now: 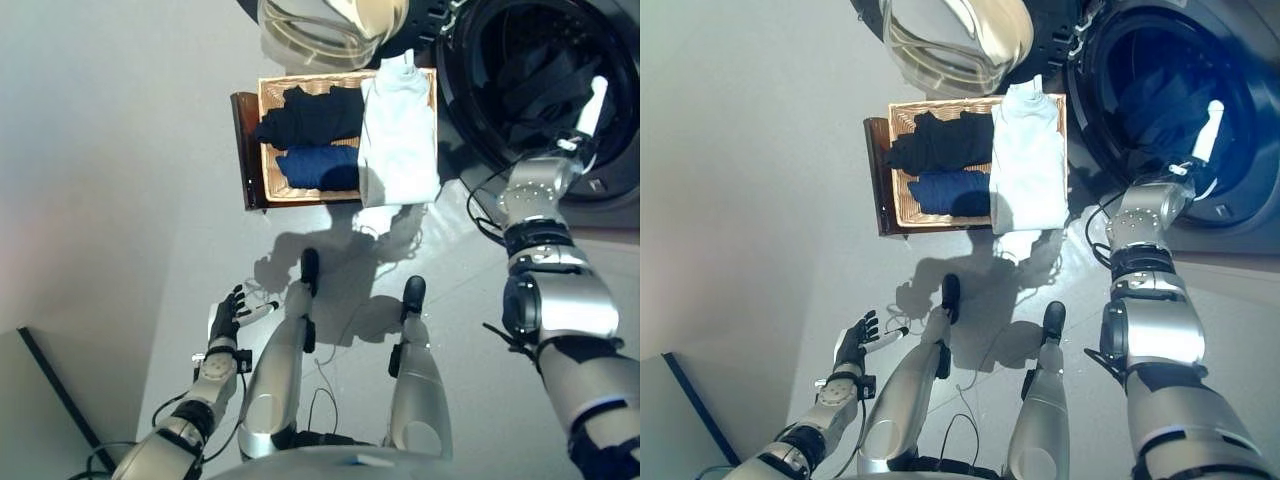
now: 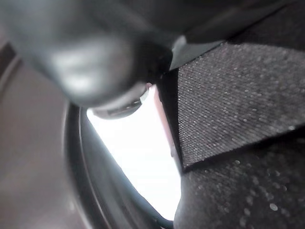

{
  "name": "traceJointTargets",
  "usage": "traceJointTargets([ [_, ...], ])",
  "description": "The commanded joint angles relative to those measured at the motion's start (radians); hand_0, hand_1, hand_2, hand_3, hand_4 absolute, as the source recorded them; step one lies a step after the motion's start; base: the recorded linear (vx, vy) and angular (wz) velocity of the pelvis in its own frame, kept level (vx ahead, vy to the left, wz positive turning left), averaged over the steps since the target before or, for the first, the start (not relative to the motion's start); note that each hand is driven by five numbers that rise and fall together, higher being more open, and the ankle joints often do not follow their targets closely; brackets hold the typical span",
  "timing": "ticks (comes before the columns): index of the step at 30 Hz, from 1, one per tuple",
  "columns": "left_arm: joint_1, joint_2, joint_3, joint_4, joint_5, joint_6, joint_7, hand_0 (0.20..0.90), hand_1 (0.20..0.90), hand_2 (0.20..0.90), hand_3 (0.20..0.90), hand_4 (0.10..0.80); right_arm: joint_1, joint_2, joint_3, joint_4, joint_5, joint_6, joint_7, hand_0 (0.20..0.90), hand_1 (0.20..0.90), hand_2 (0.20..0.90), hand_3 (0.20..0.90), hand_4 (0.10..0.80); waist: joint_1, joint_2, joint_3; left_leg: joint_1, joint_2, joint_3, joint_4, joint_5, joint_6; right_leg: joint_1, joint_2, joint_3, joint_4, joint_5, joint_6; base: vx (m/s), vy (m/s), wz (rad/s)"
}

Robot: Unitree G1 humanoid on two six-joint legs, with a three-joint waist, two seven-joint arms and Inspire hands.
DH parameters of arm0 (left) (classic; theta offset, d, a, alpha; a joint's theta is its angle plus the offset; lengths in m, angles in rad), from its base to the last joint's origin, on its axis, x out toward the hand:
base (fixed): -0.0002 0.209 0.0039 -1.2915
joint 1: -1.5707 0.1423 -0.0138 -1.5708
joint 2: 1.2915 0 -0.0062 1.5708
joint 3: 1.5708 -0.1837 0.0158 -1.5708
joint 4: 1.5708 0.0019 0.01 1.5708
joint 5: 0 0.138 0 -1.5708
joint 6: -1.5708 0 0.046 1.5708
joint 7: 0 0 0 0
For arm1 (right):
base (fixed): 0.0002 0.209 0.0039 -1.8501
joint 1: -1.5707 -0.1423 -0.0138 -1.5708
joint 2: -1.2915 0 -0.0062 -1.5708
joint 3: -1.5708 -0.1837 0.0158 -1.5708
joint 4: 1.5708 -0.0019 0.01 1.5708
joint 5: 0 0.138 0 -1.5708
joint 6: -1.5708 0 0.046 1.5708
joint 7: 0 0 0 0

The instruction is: Pick up the clothes and place them into the washing machine

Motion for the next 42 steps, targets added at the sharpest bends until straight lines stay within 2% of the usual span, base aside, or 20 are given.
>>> traceJointTargets([
  [1,0.050,0.023,-0.045,-0.022,-0.034,-0.045,0.019,0.900,0.900,0.900,0.900,0.800,-0.148,-0.201,0.083,-0.065,-0.086,-0.052,0.026,0.200,0.200,0.200,0.200,0.300,0.019,0.025,-0.049,-0.040,0.007,-0.026,0.017,-0.012,-0.083,-0.017,0.024,0.010,0.247,-0.207,-0.037,0.000,0.000,0.00],
  [15,0.055,0.036,-0.047,-0.084,-0.050,-0.069,0.023,0.900,0.900,0.900,0.900,0.800,-0.314,-0.301,0.187,0.061,-0.127,0.015,0.028,0.200,0.200,0.200,0.200,0.300,0.049,0.057,-0.031,-0.105,-0.006,-0.027,0.004,0.000,-0.085,-0.112,0.020,0.024,0.285,-0.215,-0.034,0.021,0.011,-0.01],
  [22,0.051,0.046,-0.056,-0.117,-0.044,-0.083,0.029,0.900,0.900,0.900,0.900,0.800,-0.426,-0.356,0.307,0.145,-0.218,0.085,0.034,0.200,0.200,0.200,0.200,0.300,0.064,0.075,-0.022,-0.142,-0.011,-0.028,0.010,0.003,-0.085,-0.178,0.022,0.044,0.329,-0.225,-0.039,0.011,0.005,-0.01],
  [30,0.033,0.052,-0.058,-0.130,-0.031,-0.089,0.037,0.900,0.900,0.900,0.900,0.800,-0.497,-0.334,0.420,0.235,-0.316,0.164,0.060,0.200,0.200,0.200,0.200,0.300,0.073,0.084,-0.025,-0.157,-0.015,-0.023,0.022,-0.002,-0.082,-0.201,0.028,0.062,0.340,-0.229,-0.044,0.005,0.000,0.02],
  [36,0.023,0.059,-0.053,-0.147,-0.031,-0.092,0.041,0.900,0.900,0.900,0.900,0.800,-0.516,-0.329,0.410,0.241,-0.288,0.155,0.049,0.200,0.200,0.200,0.200,0.300,0.070,0.092,-0.021,-0.169,-0.016,-0.023,0.038,-0.008,-0.083,-0.219,0.033,0.074,0.357,-0.238,-0.048,-0.002,-0.003,-0.01],
  [42,0.031,0.061,-0.051,-0.169,-0.050,-0.097,0.043,0.900,0.900,0.900,0.900,0.800,-0.535,-0.364,0.351,0.187,-0.182,0.089,0.023,0.200,0.200,0.200,0.200,0.300,0.062,0.117,-0.009,-0.199,-0.025,-0.019,0.059,-0.019,-0.085,-0.273,0.032,0.098,0.406,-0.260,-0.052,-0.008,-0.009,-0.06],
])
